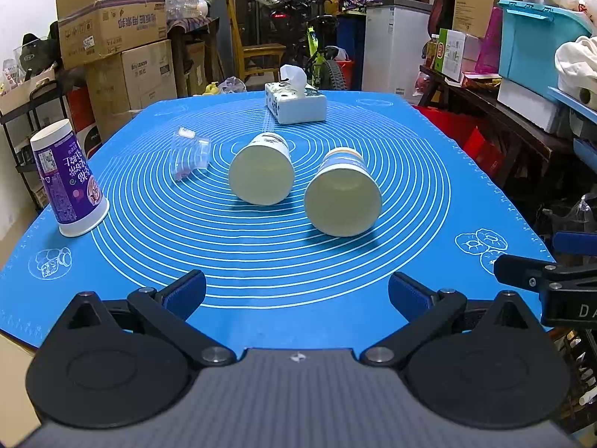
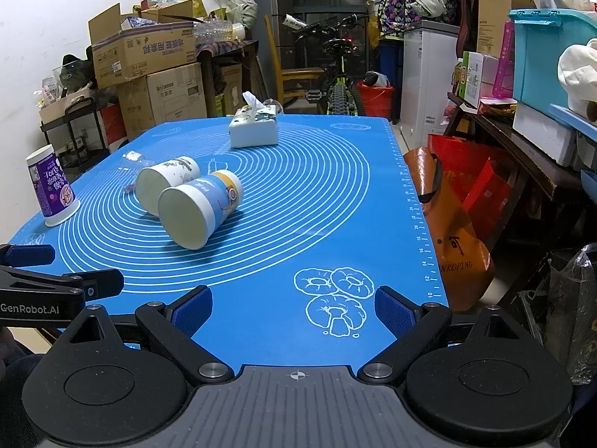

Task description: Flip cup upside down

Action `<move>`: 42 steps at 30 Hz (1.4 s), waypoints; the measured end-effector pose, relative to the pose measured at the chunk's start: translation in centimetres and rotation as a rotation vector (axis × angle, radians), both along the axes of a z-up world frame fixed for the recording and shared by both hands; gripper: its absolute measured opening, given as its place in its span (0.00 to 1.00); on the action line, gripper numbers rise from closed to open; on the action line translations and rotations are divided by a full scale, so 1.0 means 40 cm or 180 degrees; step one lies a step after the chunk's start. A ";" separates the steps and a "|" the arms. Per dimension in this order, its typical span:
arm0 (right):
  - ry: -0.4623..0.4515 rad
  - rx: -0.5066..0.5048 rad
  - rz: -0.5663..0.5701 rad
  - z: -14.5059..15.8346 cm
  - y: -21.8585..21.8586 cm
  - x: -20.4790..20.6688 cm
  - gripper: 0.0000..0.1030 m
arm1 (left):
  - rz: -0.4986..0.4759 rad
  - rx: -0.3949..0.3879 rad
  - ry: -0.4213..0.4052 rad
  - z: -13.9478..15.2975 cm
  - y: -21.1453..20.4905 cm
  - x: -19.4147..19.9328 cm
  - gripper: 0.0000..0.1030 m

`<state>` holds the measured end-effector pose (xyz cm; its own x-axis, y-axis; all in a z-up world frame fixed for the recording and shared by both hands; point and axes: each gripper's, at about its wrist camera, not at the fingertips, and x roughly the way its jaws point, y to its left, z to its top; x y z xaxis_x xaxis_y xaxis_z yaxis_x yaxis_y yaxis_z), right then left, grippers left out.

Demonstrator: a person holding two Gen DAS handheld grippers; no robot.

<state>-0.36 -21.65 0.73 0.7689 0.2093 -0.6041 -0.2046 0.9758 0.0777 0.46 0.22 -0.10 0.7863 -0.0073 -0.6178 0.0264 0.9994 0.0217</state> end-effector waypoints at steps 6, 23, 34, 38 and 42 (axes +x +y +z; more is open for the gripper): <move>0.0001 0.0001 -0.0002 0.000 0.001 0.000 0.91 | 0.0002 0.0002 0.0002 0.000 -0.001 0.001 1.00; -0.0096 0.0060 -0.0033 0.006 -0.012 0.000 0.91 | -0.0020 0.0044 -0.0146 0.026 -0.015 0.025 1.00; -0.0217 0.0069 -0.0214 0.019 -0.055 0.062 0.91 | -0.0133 0.0097 -0.0254 0.037 -0.086 0.184 1.00; -0.0203 0.0083 -0.0253 0.011 -0.069 0.081 0.91 | -0.0206 0.0148 -0.0133 0.011 -0.116 0.250 1.00; -0.0162 0.0093 -0.0286 -0.004 -0.079 0.096 0.91 | -0.0214 0.0280 -0.0021 -0.018 -0.134 0.296 0.99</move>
<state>3.47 -24.81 0.58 0.8149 0.1550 -0.5586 -0.1207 0.9878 0.0980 12.29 -5.16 -0.84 0.7899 -0.0061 -0.6132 0.0928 0.9896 0.1097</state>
